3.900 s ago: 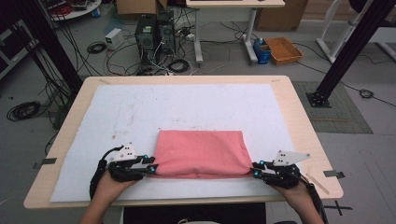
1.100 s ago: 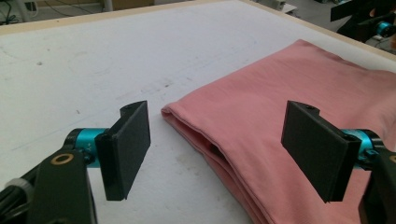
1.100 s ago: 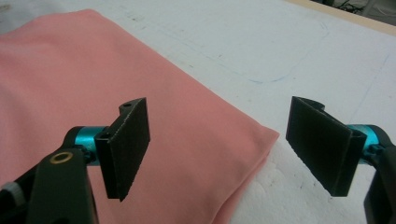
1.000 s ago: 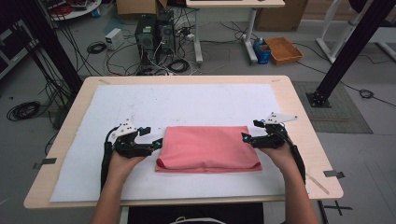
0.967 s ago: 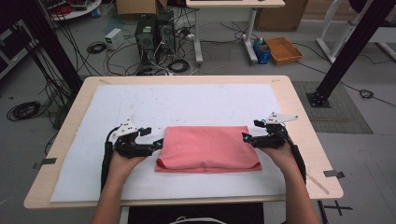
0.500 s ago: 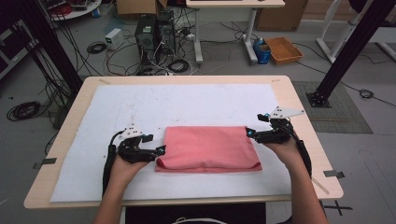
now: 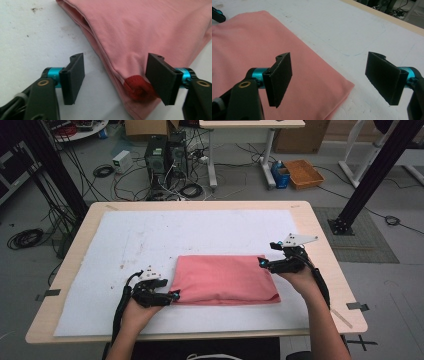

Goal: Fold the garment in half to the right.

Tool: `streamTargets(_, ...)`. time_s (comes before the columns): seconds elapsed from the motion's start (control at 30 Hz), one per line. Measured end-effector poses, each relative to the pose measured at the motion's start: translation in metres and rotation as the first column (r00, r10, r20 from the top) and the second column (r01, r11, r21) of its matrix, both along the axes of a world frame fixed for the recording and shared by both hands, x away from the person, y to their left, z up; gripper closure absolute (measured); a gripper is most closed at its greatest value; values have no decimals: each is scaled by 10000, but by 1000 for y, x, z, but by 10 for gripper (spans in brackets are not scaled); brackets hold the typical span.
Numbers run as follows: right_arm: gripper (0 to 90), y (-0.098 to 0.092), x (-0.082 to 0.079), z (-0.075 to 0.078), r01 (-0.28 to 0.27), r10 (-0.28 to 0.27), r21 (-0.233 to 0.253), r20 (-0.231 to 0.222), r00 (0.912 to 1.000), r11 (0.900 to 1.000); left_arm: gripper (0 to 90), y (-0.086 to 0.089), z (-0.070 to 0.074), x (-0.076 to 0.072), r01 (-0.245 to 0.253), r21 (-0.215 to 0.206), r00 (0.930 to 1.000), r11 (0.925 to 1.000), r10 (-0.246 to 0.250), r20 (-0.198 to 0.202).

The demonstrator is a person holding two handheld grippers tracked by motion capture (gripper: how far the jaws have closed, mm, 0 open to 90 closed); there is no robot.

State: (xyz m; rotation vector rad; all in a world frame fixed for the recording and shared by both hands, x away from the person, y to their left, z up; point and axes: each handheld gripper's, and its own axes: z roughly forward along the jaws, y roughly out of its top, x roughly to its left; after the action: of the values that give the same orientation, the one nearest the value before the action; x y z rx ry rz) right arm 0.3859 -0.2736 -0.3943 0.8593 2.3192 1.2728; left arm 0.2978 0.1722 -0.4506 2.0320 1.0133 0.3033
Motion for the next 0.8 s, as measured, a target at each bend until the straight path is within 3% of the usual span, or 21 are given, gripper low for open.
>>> streamTargets(0.07,213,3,1,0,-70,70,-20,20,10000,10000,420,-4,0,-7,63,180,9999,9998,-66,128)
streamTargets(0.1,214,4,1,0,-87,88,-24,49,9999,10000,482,-7,0,-12,58,27,9998,10000,-59,174)
streamTargets(0.17,213,5,1,1,-98,98,-25,55,9999,9999,691,-8,-1,-15,265,-198,9996,9995,-263,112)
streamTargets(0.23,214,11,2,3,-152,152,-12,78,9999,9999,735,-12,-1,-18,510,-109,9983,9986,-507,291)
streamTargets(0.33,213,19,3,5,-313,314,-86,120,9994,9995,774,-12,-2,-17,535,-168,9983,9984,-531,232)
streamTargets(0.43,214,28,4,9,-542,544,-158,118,9985,9984,810,-12,0,-17,663,32,9968,9978,-664,453)
streamTargets(0.5,214,35,7,12,-674,676,-300,54,9977,9973,818,-11,2,-16,468,-176,9974,9987,-458,550)
streamTargets(0.6,213,49,14,17,-930,933,-367,82,9956,9950,823,-8,4,-13,645,-532,9967,9965,-617,528)
streamTargets(0.8,213,95,37,21,-1924,1895,-429,-639,9798,9804,823,-7,6,-12,806,-867,9956,9930,-760,544)
